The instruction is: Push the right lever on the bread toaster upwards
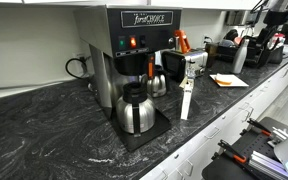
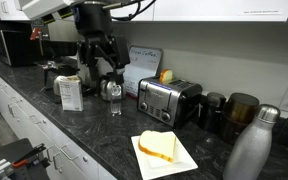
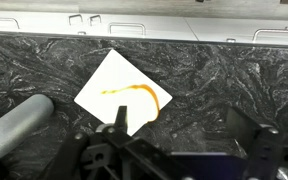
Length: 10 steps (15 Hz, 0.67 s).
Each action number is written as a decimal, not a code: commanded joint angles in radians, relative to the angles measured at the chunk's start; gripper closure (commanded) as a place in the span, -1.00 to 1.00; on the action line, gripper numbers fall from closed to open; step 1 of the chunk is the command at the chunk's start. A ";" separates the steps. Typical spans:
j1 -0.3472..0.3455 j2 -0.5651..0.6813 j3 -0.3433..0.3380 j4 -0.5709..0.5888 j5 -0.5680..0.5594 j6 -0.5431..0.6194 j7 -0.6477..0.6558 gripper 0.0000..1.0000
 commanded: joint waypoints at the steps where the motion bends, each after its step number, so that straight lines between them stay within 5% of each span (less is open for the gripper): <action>1: 0.025 0.060 -0.040 0.022 0.029 0.033 -0.055 -1.00; 5: 0.053 0.145 -0.088 0.039 0.130 0.140 -0.065 -1.00; 10: 0.027 0.136 -0.060 0.024 0.128 0.135 -0.050 -1.00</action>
